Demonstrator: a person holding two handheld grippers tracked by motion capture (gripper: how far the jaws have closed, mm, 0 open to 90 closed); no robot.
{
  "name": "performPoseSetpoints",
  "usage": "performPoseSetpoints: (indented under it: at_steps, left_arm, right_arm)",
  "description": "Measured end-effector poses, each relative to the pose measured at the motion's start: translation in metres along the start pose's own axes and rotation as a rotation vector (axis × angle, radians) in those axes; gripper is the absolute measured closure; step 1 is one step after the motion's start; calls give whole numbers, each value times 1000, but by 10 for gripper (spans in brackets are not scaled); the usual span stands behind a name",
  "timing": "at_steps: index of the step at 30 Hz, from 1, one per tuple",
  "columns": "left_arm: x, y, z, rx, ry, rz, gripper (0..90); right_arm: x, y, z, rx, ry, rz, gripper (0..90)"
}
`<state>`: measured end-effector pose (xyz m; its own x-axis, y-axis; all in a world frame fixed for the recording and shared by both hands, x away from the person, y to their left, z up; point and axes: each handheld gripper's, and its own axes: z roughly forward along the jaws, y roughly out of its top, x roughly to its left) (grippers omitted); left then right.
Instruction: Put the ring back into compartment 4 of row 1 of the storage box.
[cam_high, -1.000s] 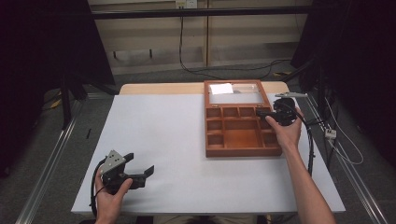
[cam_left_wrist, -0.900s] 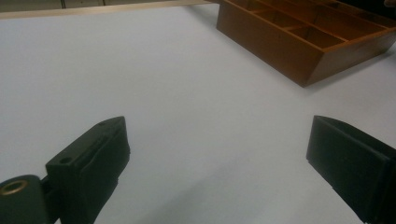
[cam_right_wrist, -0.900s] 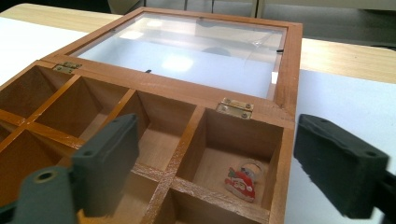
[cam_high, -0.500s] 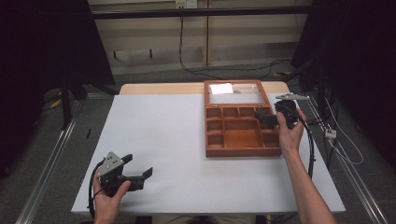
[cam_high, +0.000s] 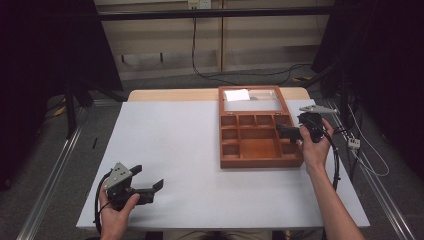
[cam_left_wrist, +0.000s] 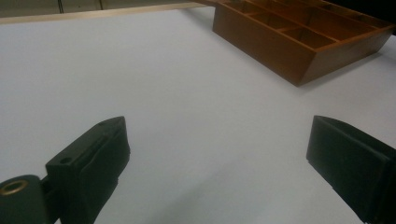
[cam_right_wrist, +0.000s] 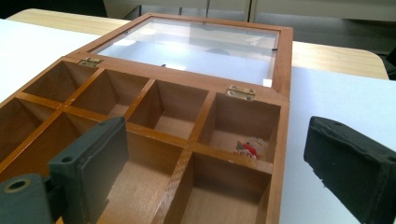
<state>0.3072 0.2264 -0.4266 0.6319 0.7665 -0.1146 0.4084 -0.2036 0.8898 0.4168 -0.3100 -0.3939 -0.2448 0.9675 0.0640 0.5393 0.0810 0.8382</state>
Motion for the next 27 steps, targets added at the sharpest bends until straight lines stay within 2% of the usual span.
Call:
performPoseSetpoints:
  at_steps: [5, 13, 17, 20, 27]
  left_arm:
    - [-1, 0, 1, 2, -2, 5, 57]
    - [-2, 1, 0, -7, -7, 5, 57]
    - [-1, 1, 0, -8, -13, -4, 56]
    - [-1, 1, 0, -9, -11, 0, 56]
    - [-1, 1, -1, -10, -1, -4, 56]
  right_arm:
    - [3, -4, -7, -20, -20, -9, 57]
    - [8, -11, -17, -10, -51, -21, 59]
    - [11, -15, -21, 6, -82, -38, 61]
    - [15, -18, -23, 15, -76, -49, 57]
    - [24, -23, -31, -17, -57, -53, 63]
